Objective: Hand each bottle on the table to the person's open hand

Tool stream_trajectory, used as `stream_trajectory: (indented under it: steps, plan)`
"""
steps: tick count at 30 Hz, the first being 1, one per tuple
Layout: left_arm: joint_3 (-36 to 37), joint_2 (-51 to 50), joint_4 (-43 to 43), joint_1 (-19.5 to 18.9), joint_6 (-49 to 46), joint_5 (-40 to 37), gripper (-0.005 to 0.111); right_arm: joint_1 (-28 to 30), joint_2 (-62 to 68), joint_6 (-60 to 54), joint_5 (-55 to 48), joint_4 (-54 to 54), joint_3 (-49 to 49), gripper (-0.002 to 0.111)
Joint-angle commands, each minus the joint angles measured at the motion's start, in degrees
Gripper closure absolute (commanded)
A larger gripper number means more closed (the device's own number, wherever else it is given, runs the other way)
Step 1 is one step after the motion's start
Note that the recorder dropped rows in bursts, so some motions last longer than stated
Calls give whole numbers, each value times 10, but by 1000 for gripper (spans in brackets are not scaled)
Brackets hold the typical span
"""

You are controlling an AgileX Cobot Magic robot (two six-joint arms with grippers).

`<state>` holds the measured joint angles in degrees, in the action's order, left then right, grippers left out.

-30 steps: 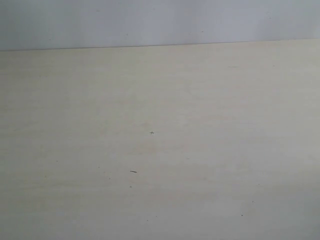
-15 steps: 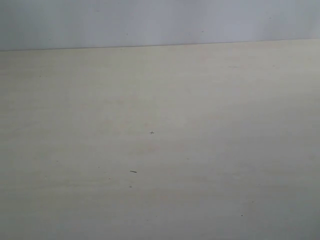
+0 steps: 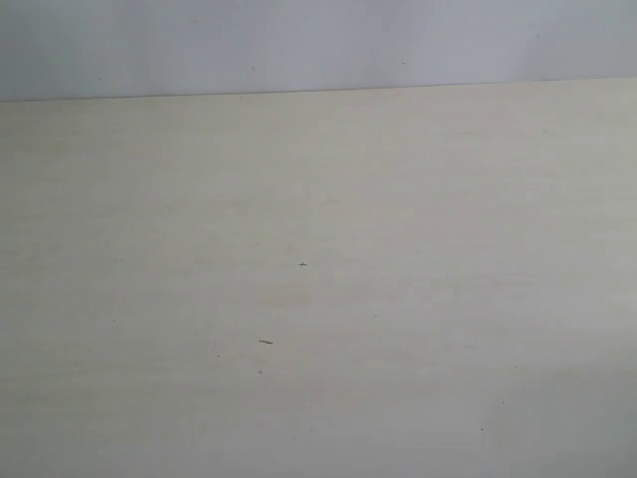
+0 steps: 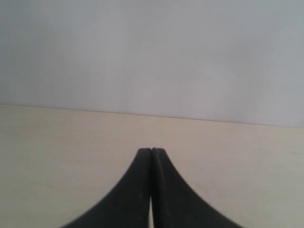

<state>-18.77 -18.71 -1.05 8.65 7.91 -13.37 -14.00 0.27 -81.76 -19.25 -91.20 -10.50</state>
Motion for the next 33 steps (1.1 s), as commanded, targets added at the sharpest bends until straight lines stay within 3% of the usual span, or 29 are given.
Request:
stream_trajectory:
  steps: [1,8,18,33]
  plan:
    - [2,56,19,-9,-28,-16,106,0,-3,0,1,4,2,108]
    - [2,144,20,-9,-46,-18,106,0,-3,0,1,4,2,108]
    - [10,172,29,-9,-47,-50,106,0,-3,0,1,4,2,108]
    - [172,187,52,-9,-47,-37,106,0,-3,0,3,4,2,108]
